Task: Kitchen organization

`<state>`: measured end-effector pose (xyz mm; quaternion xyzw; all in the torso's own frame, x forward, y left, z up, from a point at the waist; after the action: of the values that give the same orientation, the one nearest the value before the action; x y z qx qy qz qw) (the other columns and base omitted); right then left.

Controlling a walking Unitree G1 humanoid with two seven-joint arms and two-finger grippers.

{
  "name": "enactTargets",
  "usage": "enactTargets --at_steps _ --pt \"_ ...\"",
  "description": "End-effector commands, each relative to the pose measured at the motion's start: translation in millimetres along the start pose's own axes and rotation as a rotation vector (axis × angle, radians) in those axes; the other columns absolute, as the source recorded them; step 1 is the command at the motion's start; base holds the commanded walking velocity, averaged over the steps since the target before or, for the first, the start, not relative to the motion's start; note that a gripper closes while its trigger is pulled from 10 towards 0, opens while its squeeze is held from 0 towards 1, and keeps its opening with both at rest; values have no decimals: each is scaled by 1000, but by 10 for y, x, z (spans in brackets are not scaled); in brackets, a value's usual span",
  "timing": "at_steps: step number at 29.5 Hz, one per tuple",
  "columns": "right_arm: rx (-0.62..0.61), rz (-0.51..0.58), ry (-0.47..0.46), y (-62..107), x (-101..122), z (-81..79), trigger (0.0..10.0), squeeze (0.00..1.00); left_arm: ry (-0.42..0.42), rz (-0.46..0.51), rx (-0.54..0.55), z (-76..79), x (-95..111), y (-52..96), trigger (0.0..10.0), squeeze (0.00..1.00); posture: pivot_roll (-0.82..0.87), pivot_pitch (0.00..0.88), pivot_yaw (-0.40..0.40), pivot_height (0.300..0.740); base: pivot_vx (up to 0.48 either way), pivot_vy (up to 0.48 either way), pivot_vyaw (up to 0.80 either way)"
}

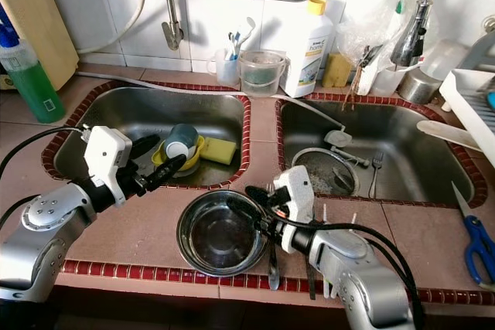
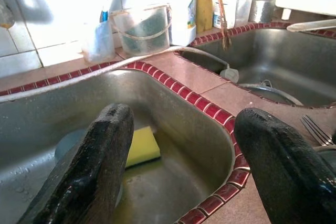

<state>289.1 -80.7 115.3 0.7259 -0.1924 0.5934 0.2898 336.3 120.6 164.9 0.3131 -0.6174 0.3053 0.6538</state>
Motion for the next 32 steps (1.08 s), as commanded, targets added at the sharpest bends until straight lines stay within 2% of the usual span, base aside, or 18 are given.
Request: enactTargets --at_steps 1,3,5,11,19,32 --pt "9 7 15 39 64 -18 10000 0 -5 13 -23 61 60 -25 10000 0 -33 39 -11 740 0 0 0" --pt "-3 4 27 84 68 3 10000 0 -2 13 -23 65 58 -21 10000 0 -35 43 -9 740 0 0 0" --pt "-42 29 82 115 117 57 10000 0 0 11 -22 66 48 -18 10000 0 -38 44 -8 740 0 0 0" --pt "-91 72 111 145 211 118 10000 0 5 7 -25 76 35 -25 10000 0 -46 51 -3 740 0 0 0" --pt "-61 16 0 179 71 60 10000 0 6 8 -27 73 46 -32 10000 0 -49 58 1 740 0 0 0" --pt "-88 15 -39 195 44 100 10000 0 10 6 -26 70 52 -29 10000 0 -49 63 3 740 0 0 0"
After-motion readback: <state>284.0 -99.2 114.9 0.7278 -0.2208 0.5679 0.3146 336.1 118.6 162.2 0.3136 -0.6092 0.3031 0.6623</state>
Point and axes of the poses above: a point about 5 cm out from each wrist's last joint towards the gripper, its own y axis pointing back from the gripper into the wrist, its own x axis along the axis of the wrist's last joint, z = x × y, the point moved 6 cm from there along -y, pointing out of the wrist towards the gripper, and after that the axes turned 9 degrees about y, right-handed, at the moved point
